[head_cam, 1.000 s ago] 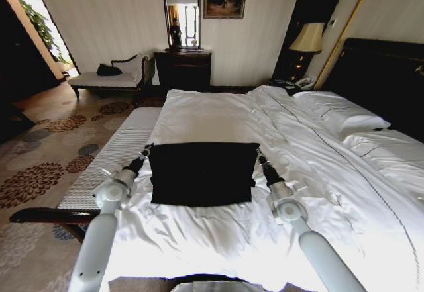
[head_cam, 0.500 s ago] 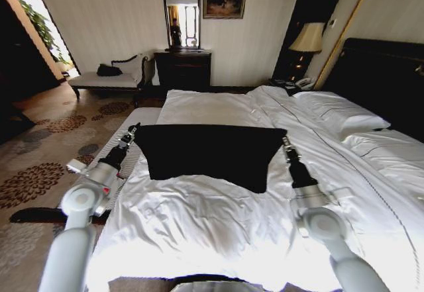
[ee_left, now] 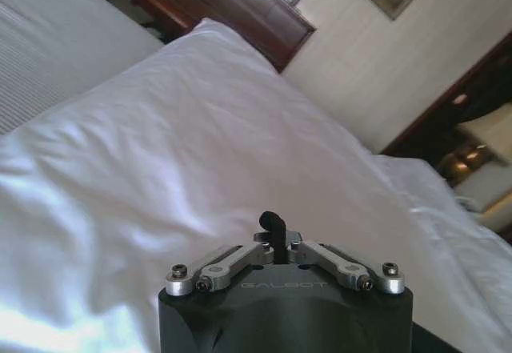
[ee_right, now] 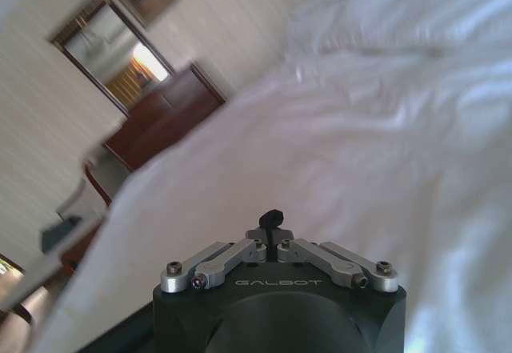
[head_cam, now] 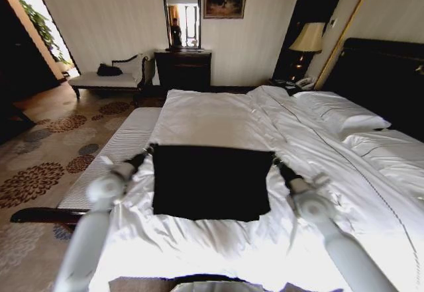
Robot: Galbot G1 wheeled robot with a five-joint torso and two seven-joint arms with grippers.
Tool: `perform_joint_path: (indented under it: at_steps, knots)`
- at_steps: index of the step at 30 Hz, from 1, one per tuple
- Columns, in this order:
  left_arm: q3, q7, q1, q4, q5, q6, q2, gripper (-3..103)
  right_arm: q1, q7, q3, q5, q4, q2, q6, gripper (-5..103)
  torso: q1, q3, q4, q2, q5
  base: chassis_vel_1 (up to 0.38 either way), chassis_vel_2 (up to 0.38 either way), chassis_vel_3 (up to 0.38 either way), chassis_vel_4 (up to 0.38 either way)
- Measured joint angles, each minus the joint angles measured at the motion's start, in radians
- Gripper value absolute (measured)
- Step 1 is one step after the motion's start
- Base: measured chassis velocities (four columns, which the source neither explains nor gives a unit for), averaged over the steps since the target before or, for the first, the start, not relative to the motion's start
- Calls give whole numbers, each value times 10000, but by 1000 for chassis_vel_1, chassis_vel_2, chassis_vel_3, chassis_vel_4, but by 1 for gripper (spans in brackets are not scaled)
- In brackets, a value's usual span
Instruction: Fold the clothes on the bed.
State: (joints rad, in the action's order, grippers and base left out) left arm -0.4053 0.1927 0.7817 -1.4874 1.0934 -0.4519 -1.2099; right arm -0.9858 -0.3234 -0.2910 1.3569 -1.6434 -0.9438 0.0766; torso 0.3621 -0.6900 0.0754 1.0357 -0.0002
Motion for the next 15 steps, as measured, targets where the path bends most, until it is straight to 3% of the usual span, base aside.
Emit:
perform_joint_path:
  at_steps: [6,12,15]
  knots:
    - [340,-642,-1418,2432,-810,565,-658,2,1750,660,1246,-523,2318,-642,-337,1,1,3,4,0,-2,0,0,0,0]
    - [327,-1227,-1594,2690,-606,1053,-624,2,2077,779,1395,-745,2657,-806,-621,1,-3,5,-3,2,-3,0,0,0,0]
    - [225,-1884,-1320,2468,-49,1690,-586,2,2034,926,1373,-777,2487,-810,-963,1,-3,6,3,3,-3,0,0,0,0]
